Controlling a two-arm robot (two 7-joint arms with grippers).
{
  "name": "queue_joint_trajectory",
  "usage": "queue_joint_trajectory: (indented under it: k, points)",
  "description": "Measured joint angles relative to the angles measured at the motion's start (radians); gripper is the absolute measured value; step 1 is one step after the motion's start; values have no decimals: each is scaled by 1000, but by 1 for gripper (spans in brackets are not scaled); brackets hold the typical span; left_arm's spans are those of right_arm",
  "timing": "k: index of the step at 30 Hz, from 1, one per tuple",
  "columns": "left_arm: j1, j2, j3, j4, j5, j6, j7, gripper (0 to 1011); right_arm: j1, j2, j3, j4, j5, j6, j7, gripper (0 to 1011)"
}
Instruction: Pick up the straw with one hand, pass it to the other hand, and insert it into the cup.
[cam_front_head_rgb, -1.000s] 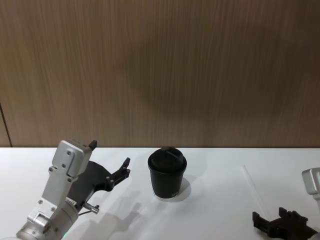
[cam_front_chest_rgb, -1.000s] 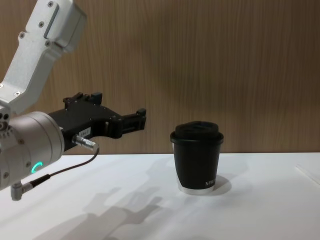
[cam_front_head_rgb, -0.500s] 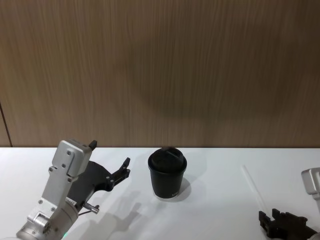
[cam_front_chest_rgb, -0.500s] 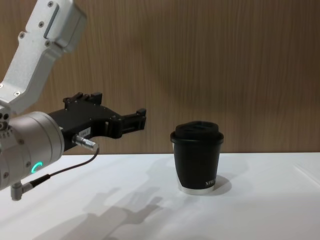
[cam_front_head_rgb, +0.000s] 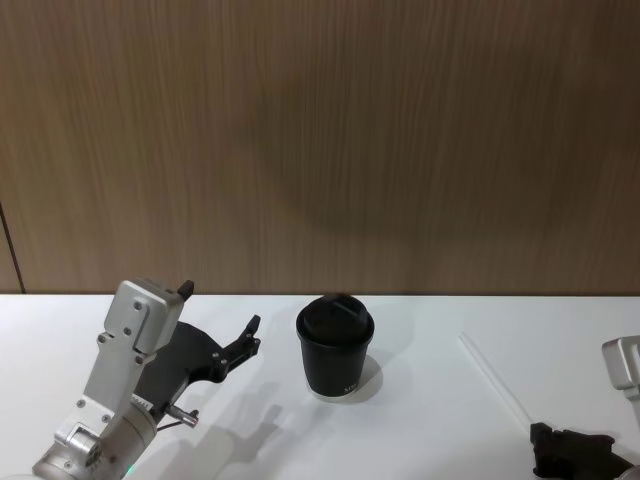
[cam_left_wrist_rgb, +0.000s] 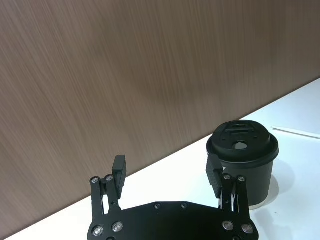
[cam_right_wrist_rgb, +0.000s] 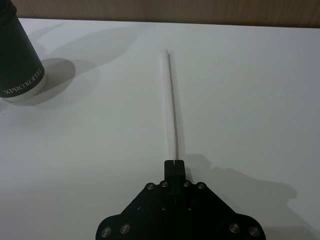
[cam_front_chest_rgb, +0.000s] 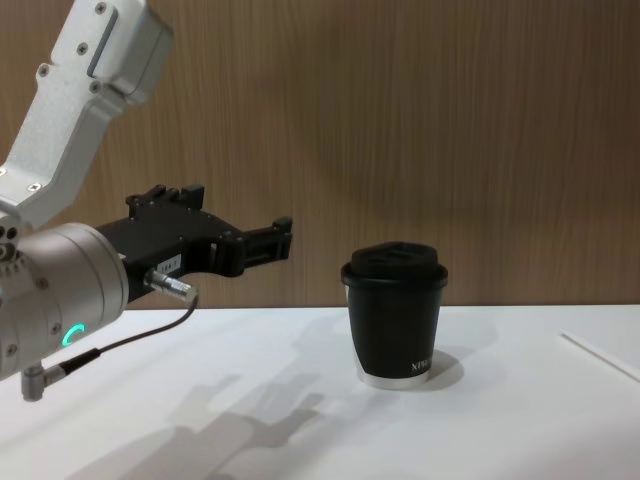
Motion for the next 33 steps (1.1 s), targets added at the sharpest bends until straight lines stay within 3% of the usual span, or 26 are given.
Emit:
queue_joint_trajectory:
  k: [22, 33]
  points:
    - [0, 0, 0, 0, 0, 0, 0, 1003, -1, -4, 3, 2, -3, -12, -1, 0]
    - [0, 0, 0, 0, 0, 0, 0, 1003, -3, -21, 23, 28, -21, -132, -9, 0]
